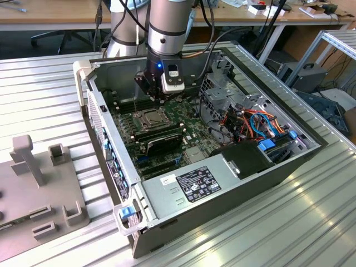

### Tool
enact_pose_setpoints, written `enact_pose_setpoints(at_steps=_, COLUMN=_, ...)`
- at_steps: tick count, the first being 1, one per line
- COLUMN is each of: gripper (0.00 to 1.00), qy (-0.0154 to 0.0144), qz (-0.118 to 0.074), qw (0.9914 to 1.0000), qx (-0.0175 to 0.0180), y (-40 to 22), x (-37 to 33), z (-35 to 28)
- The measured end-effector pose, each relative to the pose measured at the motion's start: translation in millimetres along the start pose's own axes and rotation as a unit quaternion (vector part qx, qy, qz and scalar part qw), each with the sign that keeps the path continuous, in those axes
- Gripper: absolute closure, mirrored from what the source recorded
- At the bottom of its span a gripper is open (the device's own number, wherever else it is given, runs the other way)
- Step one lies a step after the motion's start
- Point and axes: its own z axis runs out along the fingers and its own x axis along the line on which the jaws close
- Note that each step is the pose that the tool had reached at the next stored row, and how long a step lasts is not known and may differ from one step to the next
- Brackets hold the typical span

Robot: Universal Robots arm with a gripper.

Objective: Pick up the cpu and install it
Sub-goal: 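Install the first cpu locking lever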

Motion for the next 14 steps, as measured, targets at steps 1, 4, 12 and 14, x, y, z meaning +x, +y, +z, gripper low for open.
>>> enact_pose_setpoints(at_steps=1, gripper=0.89, qy=0.0, qz=0.0, qw=1.0, qx=0.0, y=0.0, x=0.0, z=0.0)
enact_pose_setpoints(at_steps=4, gripper=0.89, qy=0.0, qz=0.0, qw=1.0, qx=0.0, y=0.0, x=0.0, z=0.0)
enact_pose_setpoints(at_steps=12, gripper=0.89, qy=0.0004, qz=-0.032, qw=0.99947, qx=-0.001, y=0.0, x=0.0, z=0.0)
enact_pose_setpoints(at_steps=14, gripper=0.89, qy=0.0004, qz=-0.032, qw=0.99947, qx=-0.001, y=0.0, x=0.0, z=0.0)
